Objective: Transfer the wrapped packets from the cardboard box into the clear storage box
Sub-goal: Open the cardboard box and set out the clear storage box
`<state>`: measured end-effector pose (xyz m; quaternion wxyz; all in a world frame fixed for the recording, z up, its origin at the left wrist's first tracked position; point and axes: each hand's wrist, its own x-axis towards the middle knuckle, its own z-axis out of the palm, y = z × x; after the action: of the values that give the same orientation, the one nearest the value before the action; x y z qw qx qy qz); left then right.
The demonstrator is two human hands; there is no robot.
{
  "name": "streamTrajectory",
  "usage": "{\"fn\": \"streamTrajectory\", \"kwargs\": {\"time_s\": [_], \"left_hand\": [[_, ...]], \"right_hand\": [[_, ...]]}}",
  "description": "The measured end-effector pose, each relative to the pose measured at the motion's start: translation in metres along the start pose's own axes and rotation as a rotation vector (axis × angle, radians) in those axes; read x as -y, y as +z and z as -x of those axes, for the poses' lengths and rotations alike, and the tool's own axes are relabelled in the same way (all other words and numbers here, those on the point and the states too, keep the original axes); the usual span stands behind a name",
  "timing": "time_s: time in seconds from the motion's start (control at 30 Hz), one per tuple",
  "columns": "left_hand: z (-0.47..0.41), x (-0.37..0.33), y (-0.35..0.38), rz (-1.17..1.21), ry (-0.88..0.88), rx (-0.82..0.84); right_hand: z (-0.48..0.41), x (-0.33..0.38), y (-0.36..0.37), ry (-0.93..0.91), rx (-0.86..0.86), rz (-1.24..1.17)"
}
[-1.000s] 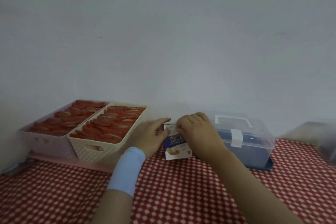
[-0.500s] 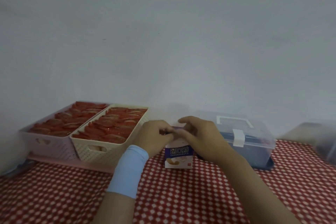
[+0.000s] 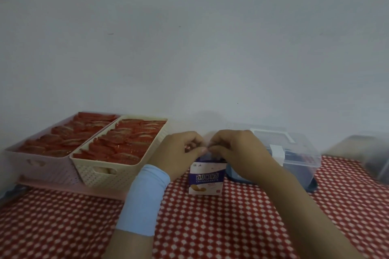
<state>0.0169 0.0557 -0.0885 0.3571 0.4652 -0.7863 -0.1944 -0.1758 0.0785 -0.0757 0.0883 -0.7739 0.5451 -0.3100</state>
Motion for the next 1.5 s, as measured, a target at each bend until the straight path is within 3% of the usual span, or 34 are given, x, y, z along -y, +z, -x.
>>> {"fn": "streamTrajectory", "kwargs": {"time_s": [0.23, 0.4, 0.5, 0.7, 0.83, 0.93, 1.03, 1.1, 1.3, 1.5], "left_hand": [[0.006, 0.004, 0.006, 0.068, -0.055, 0.077], [0.004, -0.005, 0.008, 0.217, -0.108, -0.100], [-0.004, -0.002, 0.012, 0.228, -0.201, -0.218], [-0.008, 0.010, 0.023, 0.334, -0.276, -0.368], [-0.009, 0.012, 0.022, 0.023, -0.129, -0.471], [-0.004, 0.000, 0.015, 0.035, -0.018, -0.353], [0.002, -0.010, 0.008, -0.013, -0.069, -0.062], [0.006, -0.011, 0.005, 0.013, -0.100, 0.041], [0.006, -0.010, 0.002, 0.033, -0.129, 0.091], [0.003, -0.006, 0.003, -0.027, -0.070, -0.072]], "right_hand": [[0.006, 0.005, -0.003, 0.060, -0.186, -0.112], [0.008, 0.008, -0.008, 0.003, -0.324, -0.272], [0.009, 0.002, -0.012, -0.095, -0.410, -0.185], [0.006, 0.000, 0.003, -0.113, -0.071, 0.155], [0.005, 0.000, 0.007, -0.063, 0.038, 0.107], [0.006, 0.001, 0.008, -0.053, 0.088, 0.135], [0.007, 0.002, 0.012, -0.068, 0.107, 0.310], [0.008, 0.001, 0.013, -0.058, 0.081, 0.375], [0.008, -0.001, 0.008, -0.044, -0.002, 0.425], [0.004, -0.012, 0.004, -0.046, -0.145, 0.442]]}}
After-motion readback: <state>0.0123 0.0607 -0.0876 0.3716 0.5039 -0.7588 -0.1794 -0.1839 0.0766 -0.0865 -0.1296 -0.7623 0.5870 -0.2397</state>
